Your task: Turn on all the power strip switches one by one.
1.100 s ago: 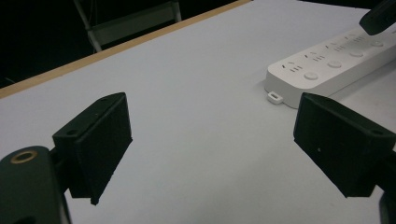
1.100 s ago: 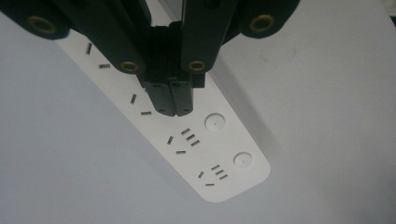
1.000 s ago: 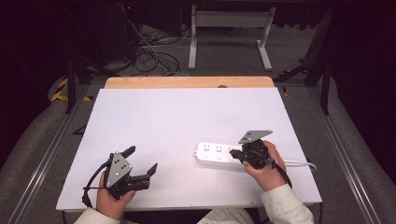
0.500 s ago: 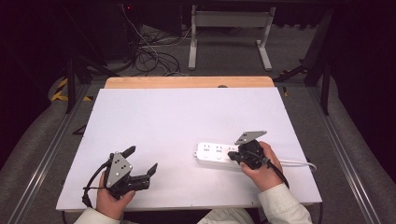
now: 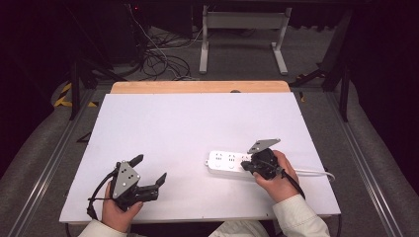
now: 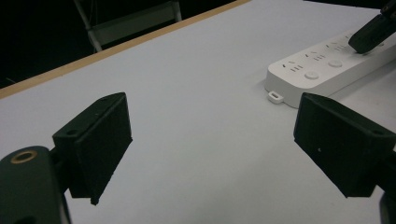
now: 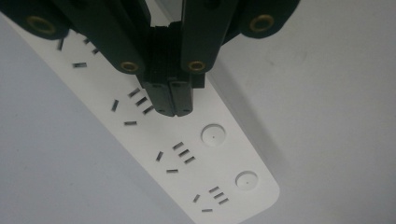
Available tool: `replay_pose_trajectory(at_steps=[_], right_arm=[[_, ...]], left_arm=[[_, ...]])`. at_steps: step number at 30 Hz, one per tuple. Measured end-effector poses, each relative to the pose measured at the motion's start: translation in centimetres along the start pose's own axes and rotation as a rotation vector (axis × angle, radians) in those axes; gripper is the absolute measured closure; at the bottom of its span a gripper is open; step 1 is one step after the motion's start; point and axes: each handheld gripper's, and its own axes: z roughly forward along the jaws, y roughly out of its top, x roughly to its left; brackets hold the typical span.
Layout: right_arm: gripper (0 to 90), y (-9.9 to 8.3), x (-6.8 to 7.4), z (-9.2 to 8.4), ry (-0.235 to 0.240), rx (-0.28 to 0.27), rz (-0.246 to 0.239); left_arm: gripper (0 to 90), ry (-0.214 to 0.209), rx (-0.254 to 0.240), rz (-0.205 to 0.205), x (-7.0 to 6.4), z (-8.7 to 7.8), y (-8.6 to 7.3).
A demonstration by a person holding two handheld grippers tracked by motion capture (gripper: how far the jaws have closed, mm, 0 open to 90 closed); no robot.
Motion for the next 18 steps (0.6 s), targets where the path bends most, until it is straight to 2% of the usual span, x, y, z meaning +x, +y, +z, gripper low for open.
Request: replay_pose_trajectory(at_steps=[10, 18], right_arm=[[90.0, 0.04, -0.05, 0.12, 0.007, 0.013, 0.011], [90.0, 0.09, 0.18, 0.23, -0.011, 0.02, 0.003]], left_arm=[[11.5, 0.002, 0.002, 0.006, -0.03, -0.01, 0.01], [11.6, 0.001, 0.001, 0.001, -0.09, 0.02, -0.01]])
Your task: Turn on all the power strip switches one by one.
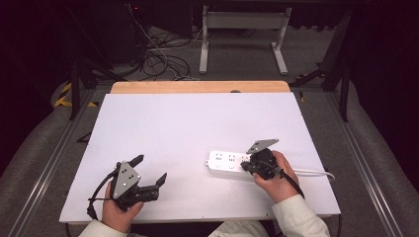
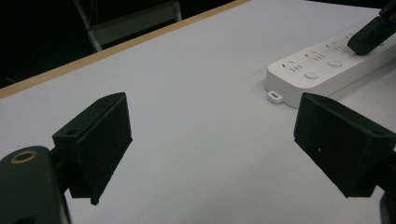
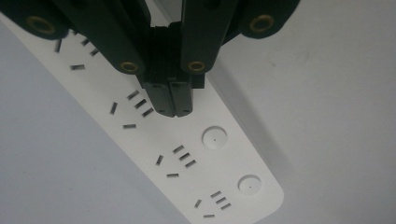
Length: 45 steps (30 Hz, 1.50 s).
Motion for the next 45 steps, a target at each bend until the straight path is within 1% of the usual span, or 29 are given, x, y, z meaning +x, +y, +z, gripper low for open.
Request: replay_pose_trajectory(at_steps=[6, 14, 16, 18, 27, 28, 30, 32, 34, 35, 36, 37, 38, 39, 40, 42, 45], right_arm=[[90.0, 0.1, 0.1, 0.0, -0.008, 0.009, -0.004], [90.0, 0.0, 0.0, 0.1, 0.003, 0.006, 0.018], [90.0, 0.0, -0.1, 0.1, 0.009, 0.009, 0.026], [90.0, 0.1, -0.1, 0.1, 0.008, 0.012, 0.024], [90.0, 0.2, 0.1, 0.2, -0.008, 0.022, 0.027], [90.0, 0.2, 0.1, 0.2, -0.016, 0.025, 0.027], [90.0, 0.2, 0.1, 0.2, -0.014, 0.029, 0.032], [90.0, 0.3, 0.1, 0.2, -0.017, 0.029, 0.027], [90.0, 0.2, 0.1, 0.2, -0.01, 0.022, 0.022], [90.0, 0.2, 0.1, 0.0, -0.005, -0.003, 0.023], [90.0, 0.1, 0.2, -0.2, -0.006, -0.014, 0.018], [90.0, 0.2, 0.2, -0.6, 0.0, -0.037, 0.02], [90.0, 0.3, 0.2, -1.1, 0.004, -0.072, 0.027], [90.0, 0.4, 0.2, -1.6, 0.002, -0.092, 0.027], [90.0, 0.6, 0.2, -1.9, -0.005, -0.098, 0.024], [90.0, 0.7, 0.3, -2.2, -0.001, -0.115, 0.025], [90.0, 0.7, 0.5, -2.4, -0.002, -0.116, 0.012]], left_arm=[[11.5, 0.001, -0.001, 0.001, 0.0, 0.0, 0.0], [11.6, 0.001, -0.003, 0.0, -0.1, -0.1, 0.0], [11.6, 0.004, -0.002, 0.01, -0.1, -0.1, 0.0], [11.6, 0.003, -0.002, 0.011, -0.1, -0.1, 0.0], [11.6, 0.004, -0.004, 0.006, -0.2, 0.0, 0.0], [11.6, 0.004, -0.003, 0.007, -0.2, 0.0, 0.0], [11.6, 0.003, -0.003, 0.006, -0.2, -0.1, 0.0], [11.6, 0.004, -0.002, 0.005, -0.2, -0.1, 0.0], [11.6, 0.004, -0.003, 0.004, -0.2, -0.1, 0.0], [11.6, 0.005, -0.004, 0.006, -0.2, -0.1, 0.0], [11.6, 0.007, -0.004, 0.012, -0.1, -0.1, 0.1], [11.6, 0.004, -0.004, 0.007, -0.1, -0.1, 0.0], [11.6, 0.003, -0.004, 0.005, -0.1, 0.0, 0.0], [11.6, 0.006, -0.001, 0.01, 0.0, 0.0, 0.1], [11.6, 0.004, -0.001, 0.004, 0.0, 0.0, 0.0], [11.6, 0.004, -0.001, 0.005, -0.1, 0.0, 0.0], [11.6, 0.006, -0.005, 0.01, -0.1, -0.1, 0.1]])
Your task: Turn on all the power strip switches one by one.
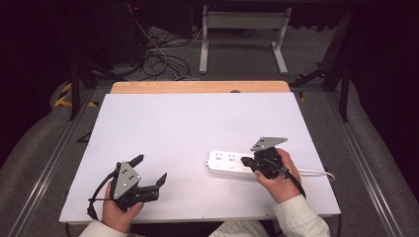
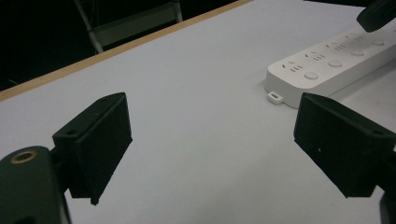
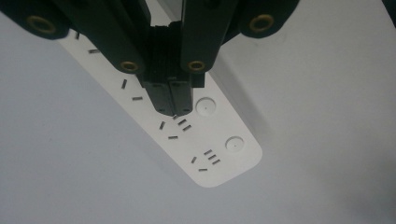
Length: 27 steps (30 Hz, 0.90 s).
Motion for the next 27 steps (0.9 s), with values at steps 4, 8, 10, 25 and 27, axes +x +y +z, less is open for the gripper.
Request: replay_pose_trajectory(at_steps=[4, 8, 10, 25, 27], right_arm=[[90.0, 0.1, 0.1, -0.3, -0.006, -0.01, -0.007], [90.0, 0.1, 0.1, -0.4, -0.003, -0.013, -0.008], [90.0, 0.1, 0.1, -0.4, -0.002, -0.02, -0.009], [90.0, 1.3, 1.1, 0.6, 0.03, -0.033, -0.058], [90.0, 1.5, 1.3, 1.0, 0.038, -0.029, -0.064]], left_arm=[[11.6, -0.001, 0.0, -0.005, 0.0, 0.0, 0.0], [11.6, -0.001, 0.0, -0.006, 0.0, 0.0, 0.0], [11.6, -0.001, 0.0, -0.007, 0.0, 0.1, 0.0], [11.6, -0.001, 0.003, -0.006, 0.0, 0.1, 0.0], [11.6, -0.002, 0.004, -0.005, 0.0, 0.1, 0.0]])
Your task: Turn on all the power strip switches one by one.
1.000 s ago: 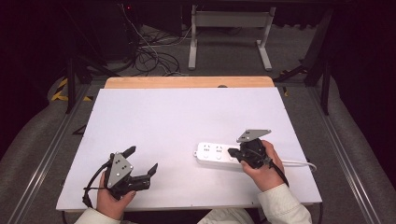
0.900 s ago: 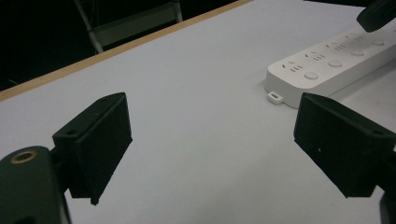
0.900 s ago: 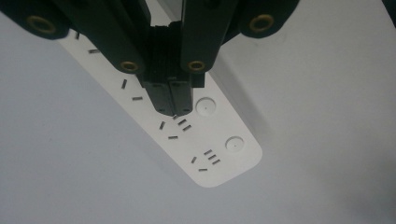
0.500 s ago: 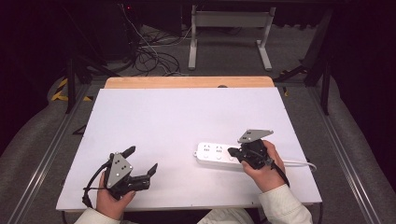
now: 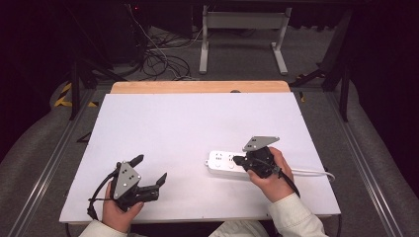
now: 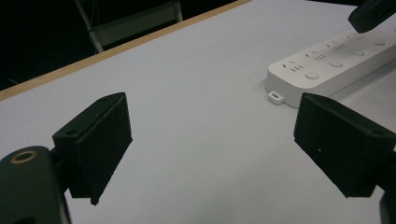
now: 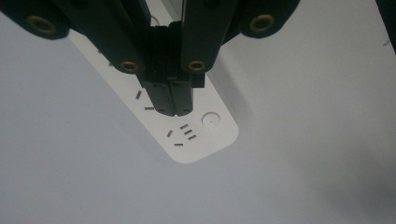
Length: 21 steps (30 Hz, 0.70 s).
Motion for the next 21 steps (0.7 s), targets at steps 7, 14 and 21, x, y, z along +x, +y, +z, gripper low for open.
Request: replay_pose_trajectory(at_steps=[7, 14, 21], right_arm=[[90.0, 0.7, 0.5, 1.0, 0.024, 0.007, -0.007], [90.0, 0.8, 0.5, 1.2, 0.022, 0.009, -0.007], [90.0, 0.7, 0.4, 1.6, 0.014, 0.036, -0.016]], left_arm=[[11.6, 0.003, 0.0, 0.004, 0.0, 0.0, 0.0], [11.6, 0.004, -0.001, 0.005, 0.0, 0.0, 0.0], [11.5, 0.004, -0.002, 0.004, 0.0, 0.0, 0.0]])
